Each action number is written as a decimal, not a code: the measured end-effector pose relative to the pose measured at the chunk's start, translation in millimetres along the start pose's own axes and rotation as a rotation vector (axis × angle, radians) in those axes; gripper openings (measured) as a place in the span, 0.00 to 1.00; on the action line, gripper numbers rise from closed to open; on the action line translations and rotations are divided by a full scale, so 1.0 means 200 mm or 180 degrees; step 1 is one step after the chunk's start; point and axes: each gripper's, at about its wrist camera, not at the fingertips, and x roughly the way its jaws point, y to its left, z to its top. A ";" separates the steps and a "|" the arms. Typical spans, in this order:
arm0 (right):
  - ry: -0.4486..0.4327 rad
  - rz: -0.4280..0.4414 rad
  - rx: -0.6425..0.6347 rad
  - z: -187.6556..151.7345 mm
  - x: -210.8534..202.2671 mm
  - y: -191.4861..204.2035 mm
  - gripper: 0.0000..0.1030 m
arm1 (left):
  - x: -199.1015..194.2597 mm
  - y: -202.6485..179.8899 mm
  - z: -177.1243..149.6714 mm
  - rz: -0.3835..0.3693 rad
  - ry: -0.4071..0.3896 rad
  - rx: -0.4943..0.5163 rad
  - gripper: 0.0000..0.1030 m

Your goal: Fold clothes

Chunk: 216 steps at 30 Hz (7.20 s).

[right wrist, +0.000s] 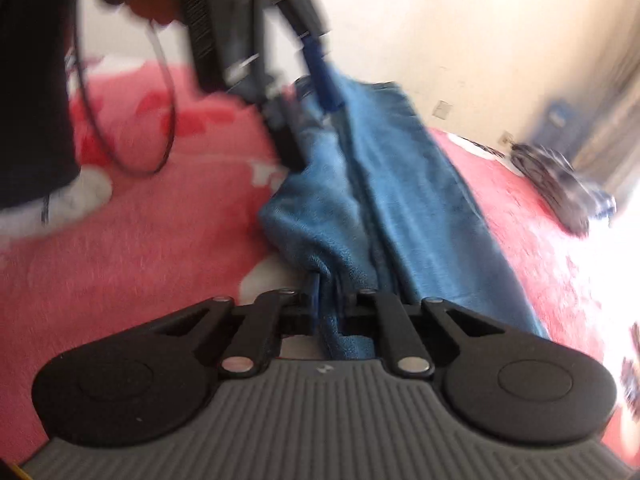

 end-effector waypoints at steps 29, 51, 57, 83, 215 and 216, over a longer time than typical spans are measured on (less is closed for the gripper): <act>-0.0422 0.0653 0.2981 -0.19 -0.04 -0.48 0.09 | 0.09 -0.06 0.11 -0.0119 -0.0149 0.0262 0.30; -0.0245 -0.0246 0.1022 0.01 -0.02 -0.20 0.10 | 0.07 0.07 0.15 -0.0585 -0.0023 -0.0105 0.41; -0.0191 -0.0002 0.1321 0.00 0.03 -0.20 0.11 | 0.12 -0.01 0.17 -0.0472 -0.0023 0.0072 0.42; -0.0200 -0.0255 0.0304 -0.03 0.10 0.15 0.01 | 0.21 0.00 0.15 -0.0810 0.0284 0.0197 0.46; -0.0048 0.0788 0.1079 0.02 -0.06 -0.31 0.22 | 0.21 -0.40 -0.12 0.0850 -0.0123 0.2333 0.08; 0.0004 0.0773 0.1064 0.01 -0.05 -0.31 0.22 | 0.21 -0.41 -0.13 0.0859 -0.0130 0.2367 0.08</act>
